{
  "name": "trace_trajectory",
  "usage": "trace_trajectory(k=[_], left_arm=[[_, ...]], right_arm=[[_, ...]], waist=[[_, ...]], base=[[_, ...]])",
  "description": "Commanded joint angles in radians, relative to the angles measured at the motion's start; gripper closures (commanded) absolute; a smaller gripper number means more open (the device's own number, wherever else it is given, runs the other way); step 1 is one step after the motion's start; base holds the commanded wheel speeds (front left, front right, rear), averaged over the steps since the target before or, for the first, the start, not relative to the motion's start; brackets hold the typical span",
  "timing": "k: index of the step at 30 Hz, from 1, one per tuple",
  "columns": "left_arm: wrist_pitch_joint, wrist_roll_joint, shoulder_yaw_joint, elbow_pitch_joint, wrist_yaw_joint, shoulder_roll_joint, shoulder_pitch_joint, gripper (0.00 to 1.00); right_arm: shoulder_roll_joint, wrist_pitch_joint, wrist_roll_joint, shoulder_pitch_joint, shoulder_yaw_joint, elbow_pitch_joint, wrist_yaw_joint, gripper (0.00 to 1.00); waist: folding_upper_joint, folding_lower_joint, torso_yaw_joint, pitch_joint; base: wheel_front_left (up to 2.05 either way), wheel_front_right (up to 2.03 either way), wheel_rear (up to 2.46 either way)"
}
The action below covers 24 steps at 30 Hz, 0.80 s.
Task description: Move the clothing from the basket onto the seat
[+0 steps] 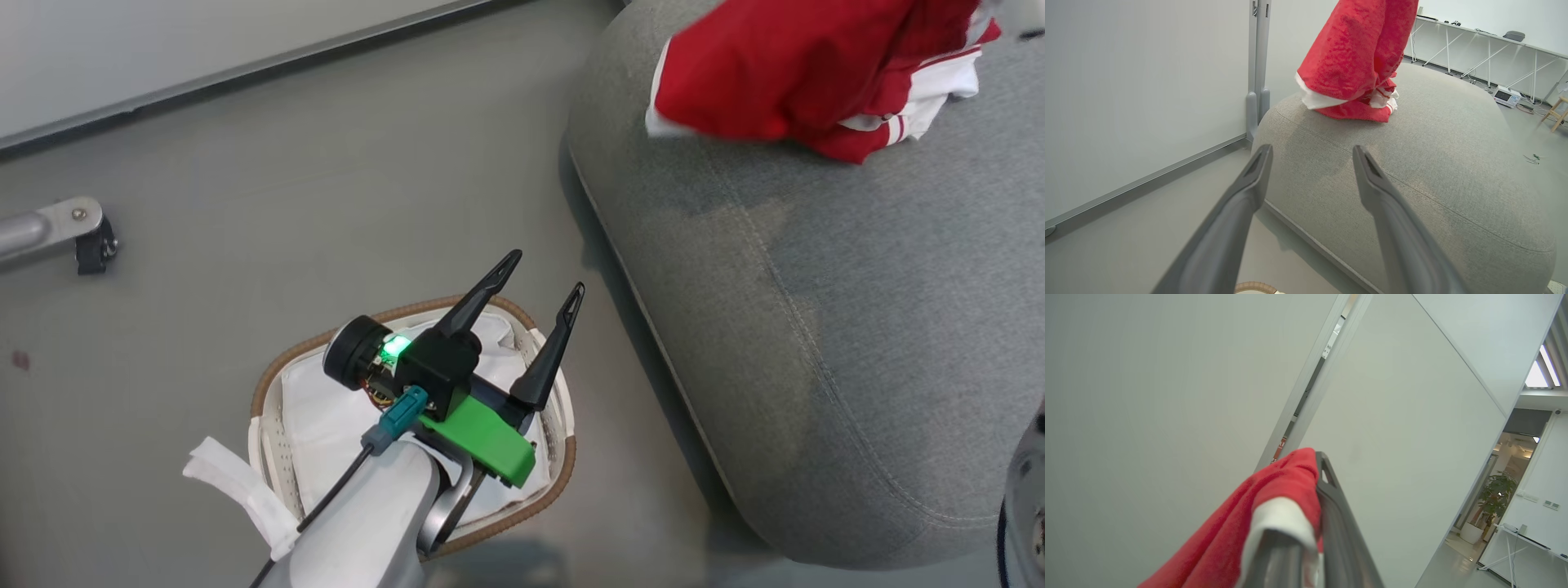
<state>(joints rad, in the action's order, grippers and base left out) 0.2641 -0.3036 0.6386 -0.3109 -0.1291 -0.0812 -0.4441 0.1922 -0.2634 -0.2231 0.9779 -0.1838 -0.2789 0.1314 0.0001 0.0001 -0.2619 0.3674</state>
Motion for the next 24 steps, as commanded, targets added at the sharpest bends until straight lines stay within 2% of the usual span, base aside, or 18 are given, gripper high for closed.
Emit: trace_trajectory(k=[1, 6, 10, 24], left_arm=[[0.000, 0.009, -0.006, 0.007, -0.002, -0.012, -0.020, 0.00], [0.000, 0.017, -0.020, 0.031, -0.002, -0.022, -0.031, 0.00], [0.000, 0.026, -0.032, 0.043, -0.002, -0.025, -0.038, 0.00], [0.001, 0.048, -0.018, 0.048, -0.002, -0.052, -0.082, 0.00]], right_arm=[[0.030, -0.002, -0.008, 0.052, -0.031, -0.010, -0.001, 1.00], [0.102, -0.002, -0.043, 0.180, -0.141, -0.060, -0.001, 1.00], [0.126, -0.002, -0.062, 0.165, -0.166, -0.112, -0.001, 1.00], [-0.016, -0.002, -0.062, -0.160, -0.234, -0.240, -0.001, 1.00]], waist=[[-0.0001, -0.0001, 0.045, 0.065], [-0.0001, -0.0001, 0.060, 0.101], [-0.0001, -0.0001, 0.061, 0.128], [-0.0001, -0.0001, 0.040, 0.215]], base=[[0.00, 0.00, 0.00], [0.00, 0.00, 0.00], [0.00, 0.00, 0.00], [0.00, 0.00, 0.00]])
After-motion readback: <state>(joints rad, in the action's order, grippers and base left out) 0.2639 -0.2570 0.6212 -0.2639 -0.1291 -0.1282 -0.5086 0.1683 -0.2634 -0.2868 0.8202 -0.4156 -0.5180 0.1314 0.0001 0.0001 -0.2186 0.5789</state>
